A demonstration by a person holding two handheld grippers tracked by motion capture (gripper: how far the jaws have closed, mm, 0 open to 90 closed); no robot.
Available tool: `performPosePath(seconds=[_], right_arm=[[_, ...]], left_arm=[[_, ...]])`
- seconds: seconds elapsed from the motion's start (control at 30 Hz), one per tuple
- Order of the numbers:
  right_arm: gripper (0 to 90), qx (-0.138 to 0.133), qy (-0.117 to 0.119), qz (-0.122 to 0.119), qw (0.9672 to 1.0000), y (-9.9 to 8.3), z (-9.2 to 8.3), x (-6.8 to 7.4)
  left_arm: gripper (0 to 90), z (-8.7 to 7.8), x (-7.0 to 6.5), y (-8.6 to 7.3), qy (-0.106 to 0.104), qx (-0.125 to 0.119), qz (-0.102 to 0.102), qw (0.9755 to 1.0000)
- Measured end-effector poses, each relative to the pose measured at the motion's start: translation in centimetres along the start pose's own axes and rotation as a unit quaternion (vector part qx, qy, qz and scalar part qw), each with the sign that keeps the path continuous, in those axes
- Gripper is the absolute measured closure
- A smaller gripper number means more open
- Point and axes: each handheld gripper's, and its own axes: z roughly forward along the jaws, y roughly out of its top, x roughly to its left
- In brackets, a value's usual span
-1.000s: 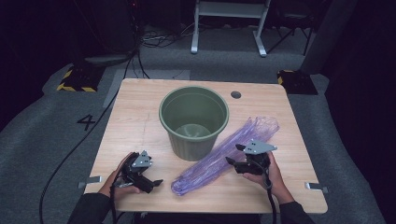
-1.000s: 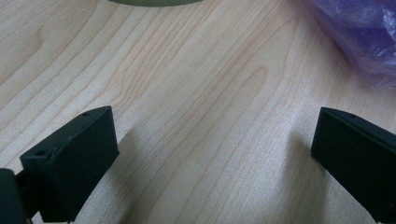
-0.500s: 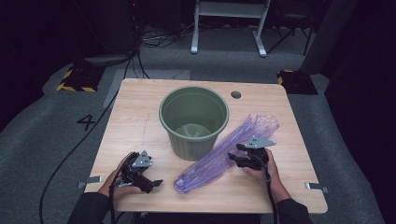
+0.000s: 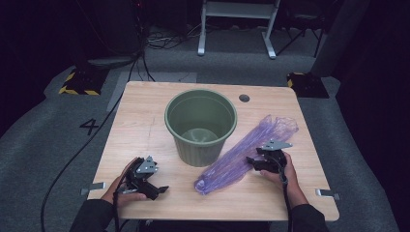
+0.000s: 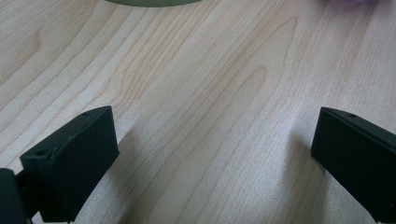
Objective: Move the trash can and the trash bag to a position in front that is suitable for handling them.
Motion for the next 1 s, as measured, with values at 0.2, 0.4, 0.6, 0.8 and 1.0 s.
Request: performPosePath(seconds=[0.2, 0.4, 0.6, 0.8, 1.0], right_arm=[[36.4, -0.007, -0.016, 0.001, 0.9998, -0.1, -1.1, -0.7], [28.6, -0.042, -0.009, 0.011, 0.999, 0.7, -2.8, -0.4], [20.6, -0.058, 0.008, -0.009, 0.9982, 1.7, -2.5, 1.6], [20.4, -0.028, 0.012, -0.002, 0.9995, 1.8, -0.3, 1.8], [36.4, 0.001, -0.006, 0.038, 0.9993, 1.4, 1.0, 0.6]], left_arm=[[0.2, 0.0, 0.0, 0.0, 0.0, 0.0, 0.001, 1.0], [0.2, 0.0, 0.0, 0.0, 0.001, -0.001, -0.002, 1.0], [0.2, 0.0, 0.0, 0.0, 0.002, -0.001, -0.002, 1.0], [0.2, 0.0, 0.0, 0.0, 0.002, -0.001, -0.002, 1.0], [0.2, 0.0, 0.0, 0.0, 0.002, 0.0, -0.002, 1.0]])
